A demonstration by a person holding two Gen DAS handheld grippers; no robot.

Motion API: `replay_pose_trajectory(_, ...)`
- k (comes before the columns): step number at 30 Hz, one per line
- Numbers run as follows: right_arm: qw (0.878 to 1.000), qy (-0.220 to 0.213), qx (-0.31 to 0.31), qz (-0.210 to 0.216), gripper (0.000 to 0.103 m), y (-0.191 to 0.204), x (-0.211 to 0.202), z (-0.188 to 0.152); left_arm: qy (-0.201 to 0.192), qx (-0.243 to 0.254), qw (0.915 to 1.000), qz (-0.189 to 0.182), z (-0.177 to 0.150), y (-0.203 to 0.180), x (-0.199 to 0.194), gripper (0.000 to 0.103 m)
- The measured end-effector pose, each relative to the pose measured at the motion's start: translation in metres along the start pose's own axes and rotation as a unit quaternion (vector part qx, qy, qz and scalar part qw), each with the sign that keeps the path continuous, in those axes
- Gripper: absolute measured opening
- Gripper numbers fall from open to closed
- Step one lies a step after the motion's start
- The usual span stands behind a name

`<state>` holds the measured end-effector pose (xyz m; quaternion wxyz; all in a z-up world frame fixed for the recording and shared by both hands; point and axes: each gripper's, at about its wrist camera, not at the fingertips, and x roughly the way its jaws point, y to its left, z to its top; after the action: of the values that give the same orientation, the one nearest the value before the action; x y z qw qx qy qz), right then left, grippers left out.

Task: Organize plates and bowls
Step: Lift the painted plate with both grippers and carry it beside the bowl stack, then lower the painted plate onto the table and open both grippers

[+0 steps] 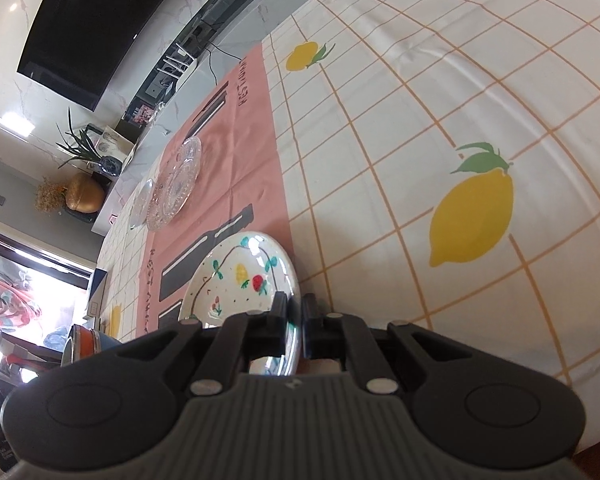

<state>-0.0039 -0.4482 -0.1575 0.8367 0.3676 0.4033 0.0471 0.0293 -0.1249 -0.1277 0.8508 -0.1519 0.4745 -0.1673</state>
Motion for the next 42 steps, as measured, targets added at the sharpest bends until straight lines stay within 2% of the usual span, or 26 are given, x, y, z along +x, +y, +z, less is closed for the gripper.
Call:
replay_pose_trajectory(16,0.999,-0.003,-0.028,-0.024,0.007,0.014,0.007,0.001,0.005,0.013,0.9999,0.010,0.002,-0.005,-0.002,0.013)
replay_pose_trajectory(19,0.999,-0.005,-0.031,-0.026,0.010,0.016,0.006,0.000,-0.002,0.015,0.9998,0.012,0.003,-0.006,-0.005,0.015)
replay_pose_trajectory(20,0.999,-0.006,-0.038,-0.030,0.010,0.019,0.005,-0.001,-0.007,0.016,0.9998,0.009,0.003,-0.006,-0.006,0.020)
replay_pose_trajectory(21,0.998,-0.009,-0.047,-0.034,0.015,0.021,0.004,-0.002,-0.014,0.019,0.9997,0.009,0.004,-0.008,-0.009,0.025)
replay_pose_trajectory(22,0.997,-0.014,-0.058,-0.040,0.027,0.024,0.002,-0.003,-0.021,0.023,0.9995,0.011,0.004,-0.009,-0.012,0.026)
replay_pose_trajectory(24,0.995,-0.025,-0.079,-0.055,0.036,0.032,-0.002,-0.005,-0.036,0.033,0.9987,0.015,0.005,-0.013,-0.017,0.030)
replay_pose_trajectory(29,0.990,-0.049,-0.108,-0.074,0.037,0.047,-0.013,-0.003,-0.063,0.052,0.9966,0.015,0.009,-0.021,-0.029,0.032)
replay_pose_trajectory(34,0.984,-0.069,-0.142,-0.077,0.037,0.068,-0.019,0.000,-0.084,0.051,0.9951,-0.001,0.021,-0.026,-0.045,0.032)
replay_pose_trajectory(42,0.984,-0.066,-0.159,-0.037,0.037,0.111,-0.013,0.016,-0.062,0.040,0.9973,-0.003,0.065,-0.023,-0.063,0.032)
